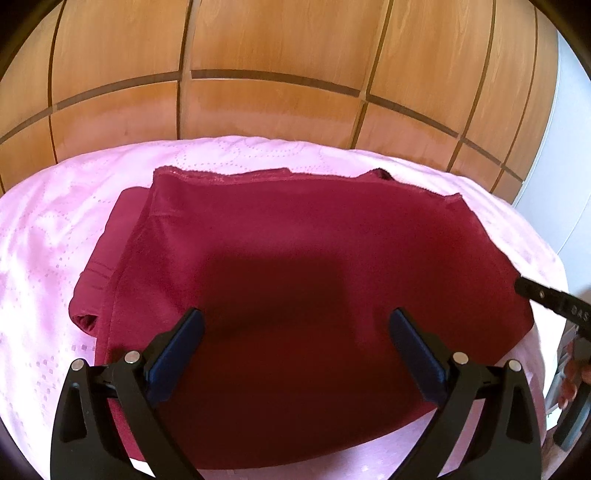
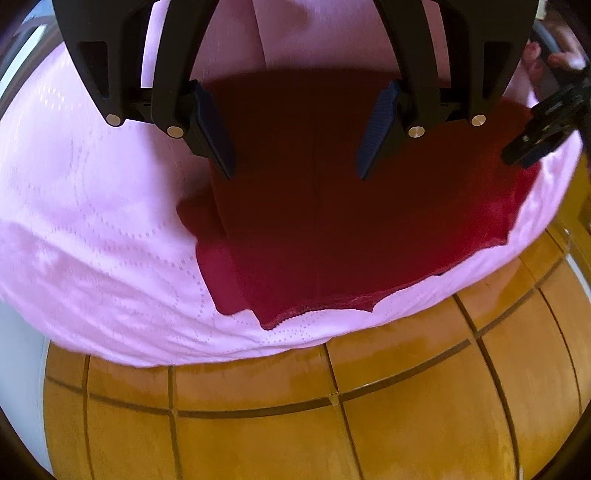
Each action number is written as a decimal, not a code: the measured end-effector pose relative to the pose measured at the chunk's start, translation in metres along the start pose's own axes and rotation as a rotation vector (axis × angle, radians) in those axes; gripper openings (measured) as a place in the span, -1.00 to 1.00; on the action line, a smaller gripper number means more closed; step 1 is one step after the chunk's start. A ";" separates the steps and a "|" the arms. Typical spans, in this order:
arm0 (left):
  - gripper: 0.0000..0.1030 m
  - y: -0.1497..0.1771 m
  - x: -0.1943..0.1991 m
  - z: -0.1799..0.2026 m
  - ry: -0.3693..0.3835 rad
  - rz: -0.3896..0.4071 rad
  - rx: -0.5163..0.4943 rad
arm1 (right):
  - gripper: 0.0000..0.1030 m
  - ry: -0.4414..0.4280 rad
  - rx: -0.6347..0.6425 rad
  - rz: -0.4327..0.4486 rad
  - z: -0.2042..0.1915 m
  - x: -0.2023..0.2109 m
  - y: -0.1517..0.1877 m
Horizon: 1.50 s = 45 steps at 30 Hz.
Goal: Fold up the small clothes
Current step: 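Grasp the garment's side edge with the right gripper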
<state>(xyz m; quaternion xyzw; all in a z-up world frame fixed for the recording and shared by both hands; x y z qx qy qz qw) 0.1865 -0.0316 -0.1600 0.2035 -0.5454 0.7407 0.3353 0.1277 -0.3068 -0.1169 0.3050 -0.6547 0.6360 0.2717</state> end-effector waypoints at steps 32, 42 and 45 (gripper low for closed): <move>0.95 0.011 -0.019 -0.010 -0.026 -0.020 -0.027 | 0.32 -0.429 -0.511 0.064 0.038 -0.017 0.021; 0.95 0.012 -0.020 -0.009 -0.027 -0.021 -0.030 | 0.32 -0.492 -0.566 0.059 0.049 -0.032 0.007; 0.95 0.013 -0.019 -0.009 -0.028 -0.019 -0.030 | 0.31 -0.480 -0.616 0.059 0.053 -0.043 -0.001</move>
Point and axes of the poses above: each gripper's, at about its wrist camera, not at the fingertips, and x roughly against the way its jaws point, z to its right, y to its underside, the point moved 10 cm from there along -x, roughly the way its jaws point, and after that the axes turned 12 degrees about x, right-handed, at the moved point
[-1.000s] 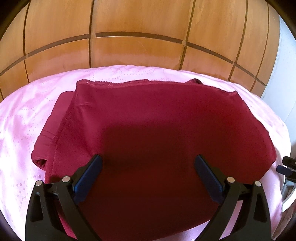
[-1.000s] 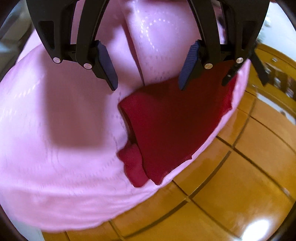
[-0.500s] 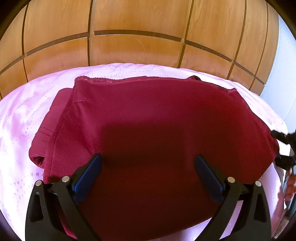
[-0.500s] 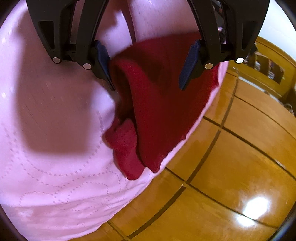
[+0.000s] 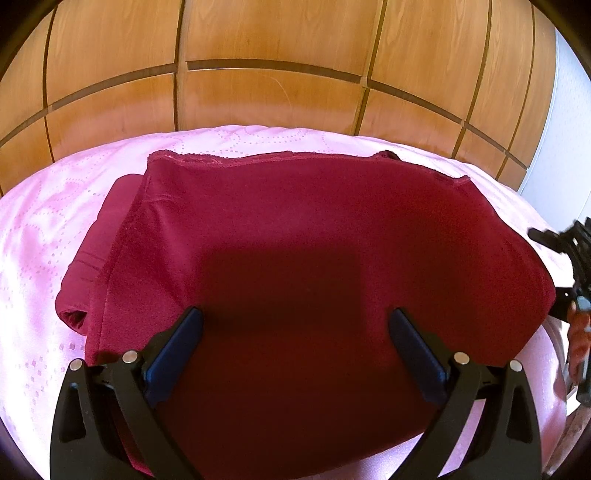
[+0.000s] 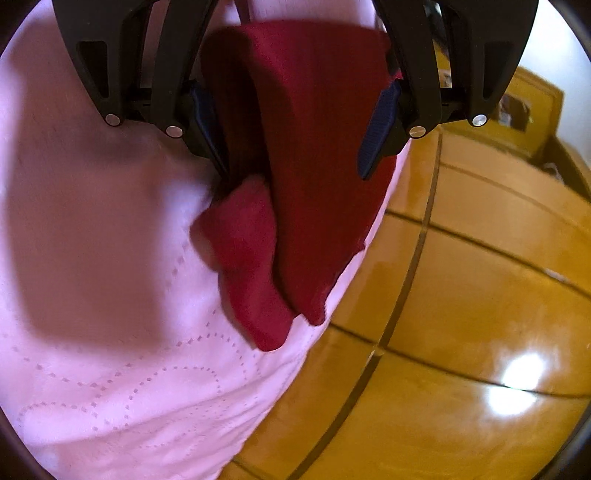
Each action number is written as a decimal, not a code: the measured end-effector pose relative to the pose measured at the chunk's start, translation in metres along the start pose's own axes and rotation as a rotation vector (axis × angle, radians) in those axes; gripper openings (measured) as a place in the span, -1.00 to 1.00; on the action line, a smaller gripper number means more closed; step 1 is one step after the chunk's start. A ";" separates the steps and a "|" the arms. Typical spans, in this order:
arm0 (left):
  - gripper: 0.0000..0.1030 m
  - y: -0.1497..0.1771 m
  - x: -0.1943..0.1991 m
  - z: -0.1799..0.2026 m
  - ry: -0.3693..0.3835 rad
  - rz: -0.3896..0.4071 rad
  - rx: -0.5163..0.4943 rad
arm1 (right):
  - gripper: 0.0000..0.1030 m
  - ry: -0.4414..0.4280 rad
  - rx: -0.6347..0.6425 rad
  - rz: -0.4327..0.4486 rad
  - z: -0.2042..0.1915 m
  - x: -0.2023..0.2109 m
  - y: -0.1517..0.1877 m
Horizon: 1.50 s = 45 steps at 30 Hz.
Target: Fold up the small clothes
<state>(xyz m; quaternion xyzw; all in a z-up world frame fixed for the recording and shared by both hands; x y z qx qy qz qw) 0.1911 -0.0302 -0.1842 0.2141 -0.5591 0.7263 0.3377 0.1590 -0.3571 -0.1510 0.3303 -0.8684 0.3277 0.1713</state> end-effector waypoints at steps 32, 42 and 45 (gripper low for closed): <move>0.95 -0.030 0.042 -0.080 -0.201 0.063 0.141 | -0.56 0.115 0.172 0.115 -0.048 0.018 -0.013; 0.95 -0.019 0.039 -0.124 -0.232 0.028 0.265 | -0.59 0.084 0.274 0.134 -0.106 0.027 -0.014; 0.95 -0.013 0.039 -0.128 -0.223 0.016 0.291 | -0.59 0.068 0.293 0.131 -0.124 0.027 -0.013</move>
Point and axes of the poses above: each gripper's, at about its wrist camera, not at the fingertips, and x roughly against the way its jaws point, z to its right, y to its underside, the point moved 10 cm from there along -x, roughly the way its jaws point, and after that the axes turned 12 degrees about x, right-handed, at the moved point
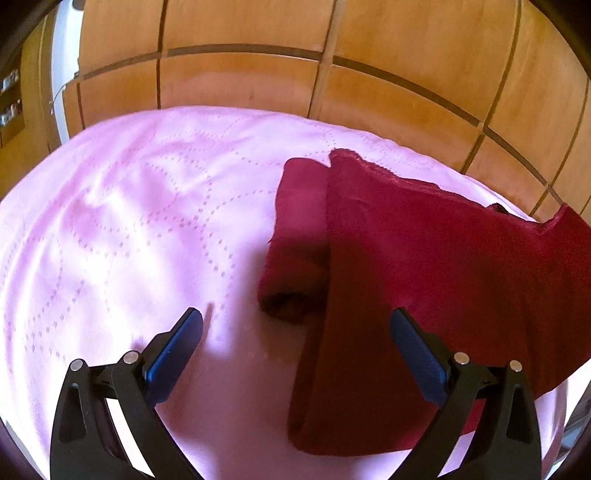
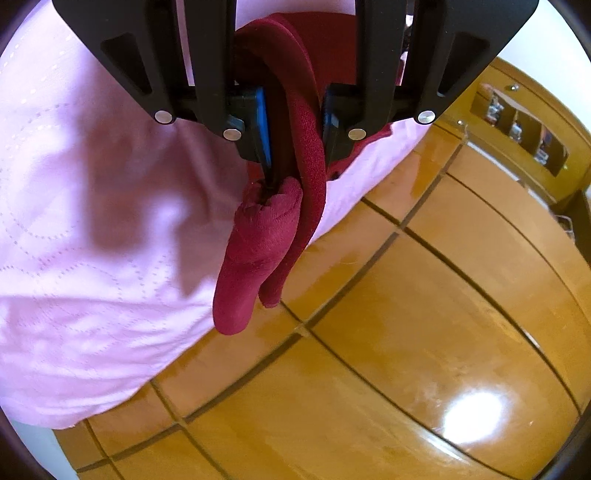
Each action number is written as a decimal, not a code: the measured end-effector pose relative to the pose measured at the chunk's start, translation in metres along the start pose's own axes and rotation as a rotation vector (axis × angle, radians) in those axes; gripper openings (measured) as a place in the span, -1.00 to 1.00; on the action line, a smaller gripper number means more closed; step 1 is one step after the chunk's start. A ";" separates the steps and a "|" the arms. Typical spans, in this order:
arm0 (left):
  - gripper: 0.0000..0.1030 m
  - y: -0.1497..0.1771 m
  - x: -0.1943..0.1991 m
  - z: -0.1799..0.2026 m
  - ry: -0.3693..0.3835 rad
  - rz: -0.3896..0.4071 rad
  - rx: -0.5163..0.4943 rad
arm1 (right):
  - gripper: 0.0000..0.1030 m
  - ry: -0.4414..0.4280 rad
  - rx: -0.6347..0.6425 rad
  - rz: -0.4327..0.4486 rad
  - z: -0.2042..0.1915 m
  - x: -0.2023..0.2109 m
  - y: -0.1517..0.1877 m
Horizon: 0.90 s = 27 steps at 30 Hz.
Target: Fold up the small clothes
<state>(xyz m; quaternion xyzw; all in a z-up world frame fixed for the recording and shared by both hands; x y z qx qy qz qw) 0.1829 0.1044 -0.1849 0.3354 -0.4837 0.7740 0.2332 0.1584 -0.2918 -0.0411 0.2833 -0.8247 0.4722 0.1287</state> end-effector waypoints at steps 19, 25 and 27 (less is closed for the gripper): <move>0.95 -0.010 0.014 -0.044 0.042 0.016 0.167 | -0.59 -0.169 0.167 -0.065 -0.133 -0.033 0.011; 0.95 -0.009 0.022 -0.065 0.044 0.022 0.212 | -0.59 -0.231 0.219 -0.140 -0.180 -0.066 0.039; 0.95 -0.008 0.024 -0.070 0.052 0.023 0.232 | -0.59 -0.243 0.243 -0.178 -0.194 -0.082 0.056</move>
Point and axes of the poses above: each gripper's, at about its wrist camera, not at the fingertips, and x roughly against the way its jaws point, z to its right, y to its underside, the point moved 10 cm from there along -x, roughly the way its jaws point, and after that the axes turned 12 degrees about x, right-handed, at the moved point
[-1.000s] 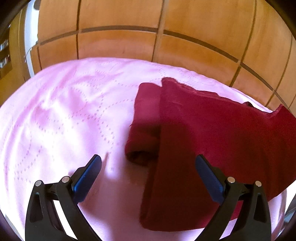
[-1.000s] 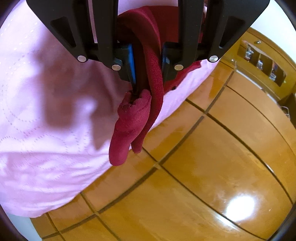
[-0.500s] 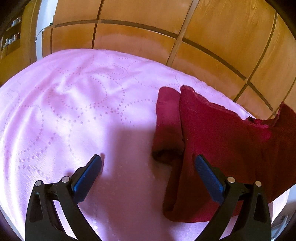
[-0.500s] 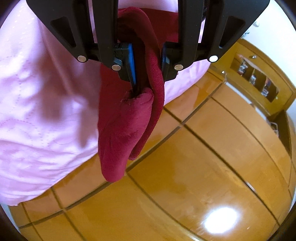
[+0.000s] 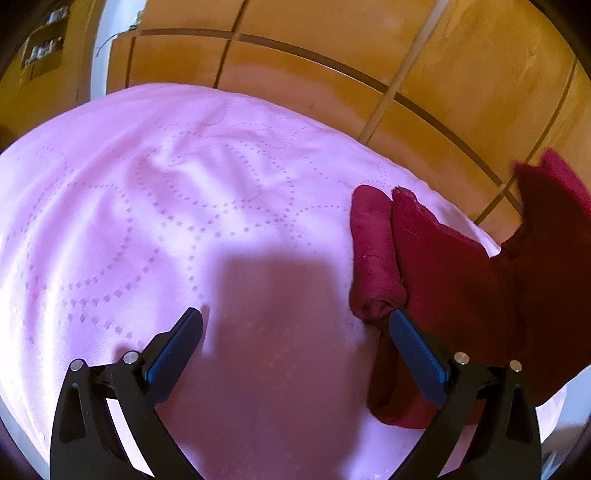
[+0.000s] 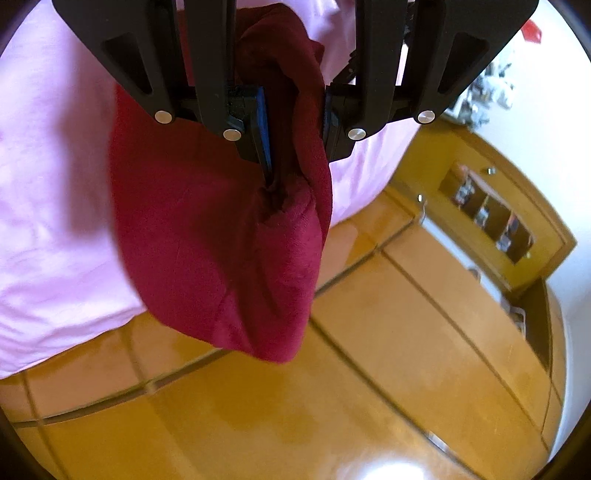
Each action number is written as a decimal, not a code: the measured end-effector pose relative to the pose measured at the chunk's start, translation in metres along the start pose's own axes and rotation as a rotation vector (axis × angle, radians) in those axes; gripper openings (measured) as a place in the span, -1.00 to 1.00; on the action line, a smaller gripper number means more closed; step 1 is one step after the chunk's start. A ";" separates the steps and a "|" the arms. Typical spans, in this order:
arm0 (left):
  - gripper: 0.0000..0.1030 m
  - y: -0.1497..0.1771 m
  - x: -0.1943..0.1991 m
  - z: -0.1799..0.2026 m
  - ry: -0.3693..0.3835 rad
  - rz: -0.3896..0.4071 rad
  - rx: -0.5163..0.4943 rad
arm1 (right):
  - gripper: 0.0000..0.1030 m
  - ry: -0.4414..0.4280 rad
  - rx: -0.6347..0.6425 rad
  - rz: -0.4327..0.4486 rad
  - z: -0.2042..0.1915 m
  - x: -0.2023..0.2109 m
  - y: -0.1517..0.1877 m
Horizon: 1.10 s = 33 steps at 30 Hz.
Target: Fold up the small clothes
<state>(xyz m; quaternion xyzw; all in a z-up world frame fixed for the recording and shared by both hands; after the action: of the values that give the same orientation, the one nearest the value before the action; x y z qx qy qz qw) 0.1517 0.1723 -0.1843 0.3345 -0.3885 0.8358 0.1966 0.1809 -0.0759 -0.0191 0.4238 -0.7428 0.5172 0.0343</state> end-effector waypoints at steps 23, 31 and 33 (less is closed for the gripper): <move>0.95 -0.005 0.031 0.024 0.202 0.009 0.006 | 0.85 0.113 0.150 -0.064 -0.009 -0.018 0.077; 0.95 0.014 0.022 0.099 0.356 -0.185 -0.039 | 0.88 0.469 -0.096 -0.045 0.116 0.048 0.091; 0.95 0.021 0.012 0.115 0.324 -0.224 -0.096 | 0.88 0.477 -0.117 -0.053 0.124 0.050 0.099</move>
<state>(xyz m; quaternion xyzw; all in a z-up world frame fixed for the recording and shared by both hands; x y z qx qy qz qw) 0.1775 0.0705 -0.1325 0.2268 -0.3513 0.8323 0.3639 0.1310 -0.1944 -0.1249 0.3063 -0.7311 0.5577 0.2464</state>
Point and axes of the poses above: each gripper's, at about its wrist camera, not at the fingertips, and x roughly against the way its jaws point, z to its right, y to its underside, the point moved 10 cm from there along -x, roughly the way its jaws point, and after that the axes turned 12 degrees about x, right-handed, at the moved point
